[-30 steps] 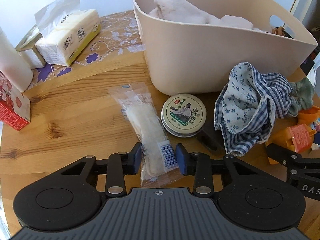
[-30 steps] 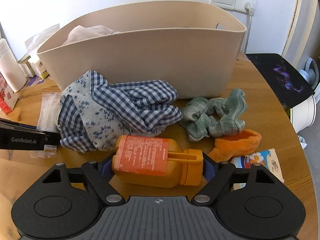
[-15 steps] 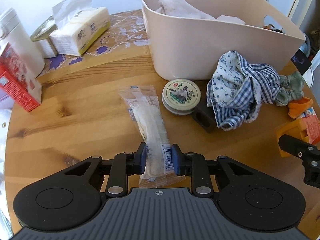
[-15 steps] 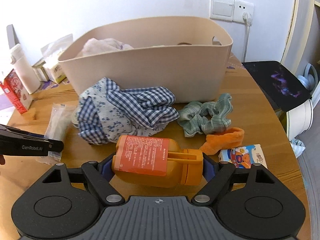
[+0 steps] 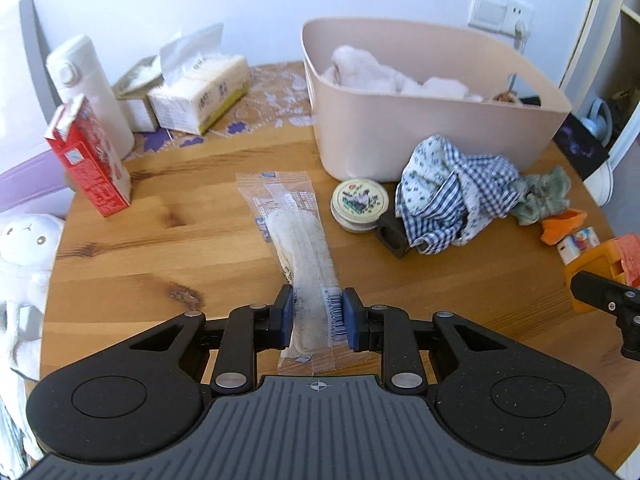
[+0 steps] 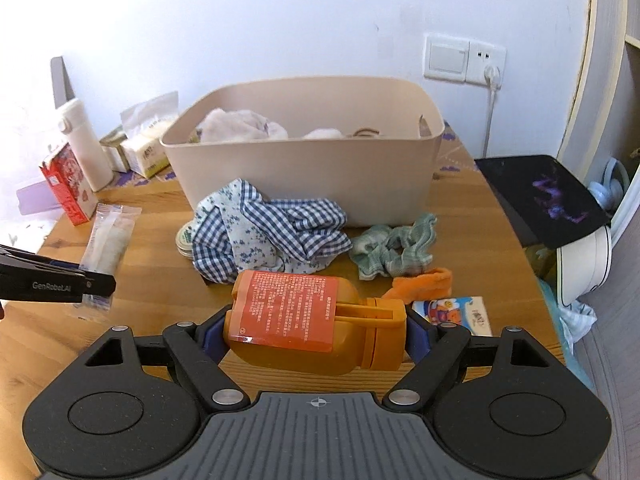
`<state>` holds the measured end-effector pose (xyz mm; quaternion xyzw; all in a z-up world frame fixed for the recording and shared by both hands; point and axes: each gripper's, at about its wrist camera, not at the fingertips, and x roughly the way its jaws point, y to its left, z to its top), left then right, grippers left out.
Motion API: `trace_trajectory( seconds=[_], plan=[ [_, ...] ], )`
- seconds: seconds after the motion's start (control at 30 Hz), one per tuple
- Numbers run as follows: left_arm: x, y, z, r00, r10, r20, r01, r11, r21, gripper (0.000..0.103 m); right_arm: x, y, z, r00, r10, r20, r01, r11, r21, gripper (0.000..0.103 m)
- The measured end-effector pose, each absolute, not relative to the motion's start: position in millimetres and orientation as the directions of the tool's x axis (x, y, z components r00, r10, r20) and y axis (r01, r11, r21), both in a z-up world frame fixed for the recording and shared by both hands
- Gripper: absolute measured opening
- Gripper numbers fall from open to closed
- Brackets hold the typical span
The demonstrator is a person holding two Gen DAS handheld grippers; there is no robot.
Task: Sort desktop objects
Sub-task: 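Lift the white packet and orange bottle and carry both over the basket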
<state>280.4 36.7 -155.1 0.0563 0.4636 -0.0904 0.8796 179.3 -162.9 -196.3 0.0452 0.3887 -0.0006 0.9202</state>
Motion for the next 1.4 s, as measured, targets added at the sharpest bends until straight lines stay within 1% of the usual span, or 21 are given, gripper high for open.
trace_trajectory(
  seconds=[0.23,0.43,0.7,0.87,1.17,1.27,1.4],
  plan=[
    [265.5,37.1,-121.0,0.609,-0.113,-0.785,0.201,0.979,0.015,0.025,170.2,-167.3,-175.5,0.725,0.049,-0.687,0.015,0.996,0.086,0.082],
    [264.3,34.8,-90.4,0.654,-0.122,-0.746,0.213,0.977,0.026,0.025,172.0,-172.8,-148.1,0.763,0.065,-0.643,-0.033,0.998,0.061,0.082],
    [280.1,23.3,-51.5,0.719,-0.152,-0.678,0.242,0.969,0.039,0.025,191.7,-180.9,-110.7,0.815,0.067,-0.575,-0.068,0.997,0.020,0.082],
    [294.4,14.9,-35.2,0.736,-0.182,-0.652,0.269,0.962,0.035,0.025,208.7,-182.2,-96.6,0.842,0.065,-0.536,-0.069,0.998,0.011,0.082],
    [341.1,-1.9,-28.3,0.747,-0.210,-0.630,0.311,0.949,0.052,0.025,244.5,-189.5,-83.2,0.861,0.033,-0.507,-0.045,0.999,-0.011,0.082],
    [359.9,-7.9,-32.6,0.755,-0.220,-0.618,0.328,0.943,0.065,0.025,260.6,-196.9,-84.0,0.857,0.018,-0.515,-0.035,0.999,-0.023,0.082],
    [389.0,-15.2,-45.4,0.749,-0.219,-0.625,0.327,0.943,0.061,0.025,283.6,-205.5,-88.4,0.848,-0.015,-0.529,-0.017,0.998,-0.056,0.082]
  ],
)
